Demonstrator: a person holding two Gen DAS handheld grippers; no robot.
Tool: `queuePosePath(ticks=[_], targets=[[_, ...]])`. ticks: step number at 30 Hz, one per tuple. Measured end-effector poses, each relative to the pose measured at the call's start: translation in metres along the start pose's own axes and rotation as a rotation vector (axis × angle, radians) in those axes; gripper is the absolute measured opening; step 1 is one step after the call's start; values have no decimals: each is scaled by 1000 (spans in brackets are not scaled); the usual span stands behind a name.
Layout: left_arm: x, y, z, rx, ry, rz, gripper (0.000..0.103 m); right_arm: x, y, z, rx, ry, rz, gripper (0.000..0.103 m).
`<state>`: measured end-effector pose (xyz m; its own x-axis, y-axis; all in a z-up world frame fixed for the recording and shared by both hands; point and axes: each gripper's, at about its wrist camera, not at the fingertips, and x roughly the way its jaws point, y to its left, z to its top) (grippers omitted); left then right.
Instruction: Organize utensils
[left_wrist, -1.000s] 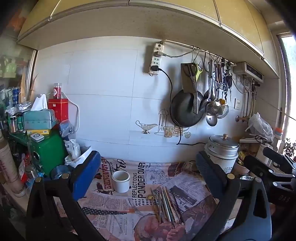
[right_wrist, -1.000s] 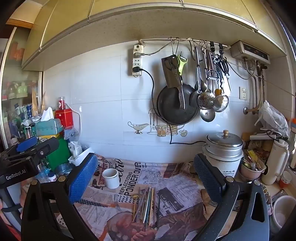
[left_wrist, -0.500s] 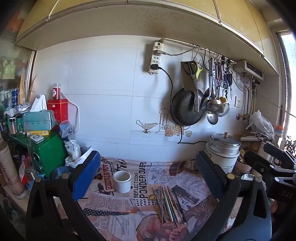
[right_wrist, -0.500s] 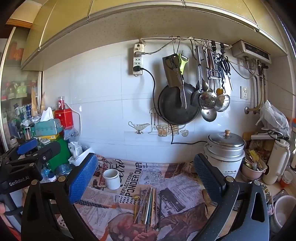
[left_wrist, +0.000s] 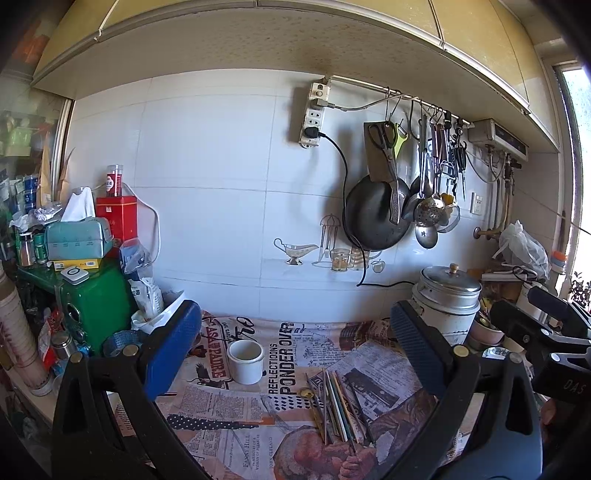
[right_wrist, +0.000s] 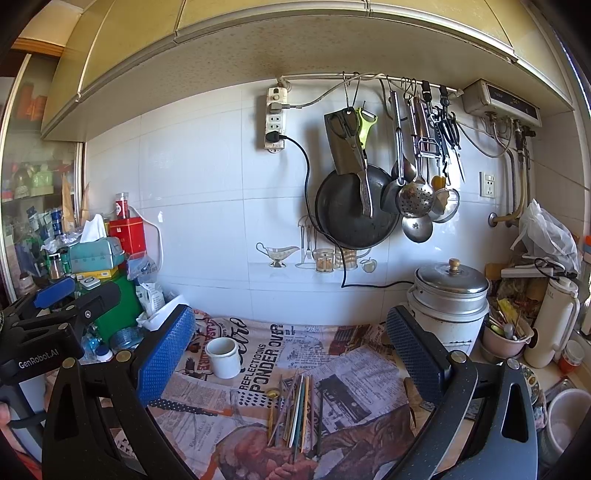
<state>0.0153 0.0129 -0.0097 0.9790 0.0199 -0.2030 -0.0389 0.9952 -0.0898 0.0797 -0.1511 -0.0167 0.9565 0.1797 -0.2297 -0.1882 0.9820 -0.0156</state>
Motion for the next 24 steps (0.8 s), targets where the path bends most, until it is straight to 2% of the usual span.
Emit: queuePosePath(ticks=[24], targets=[[-2,0,0,-4,-2,-3,103,-1,-1,0,-2,-1,-17,103]])
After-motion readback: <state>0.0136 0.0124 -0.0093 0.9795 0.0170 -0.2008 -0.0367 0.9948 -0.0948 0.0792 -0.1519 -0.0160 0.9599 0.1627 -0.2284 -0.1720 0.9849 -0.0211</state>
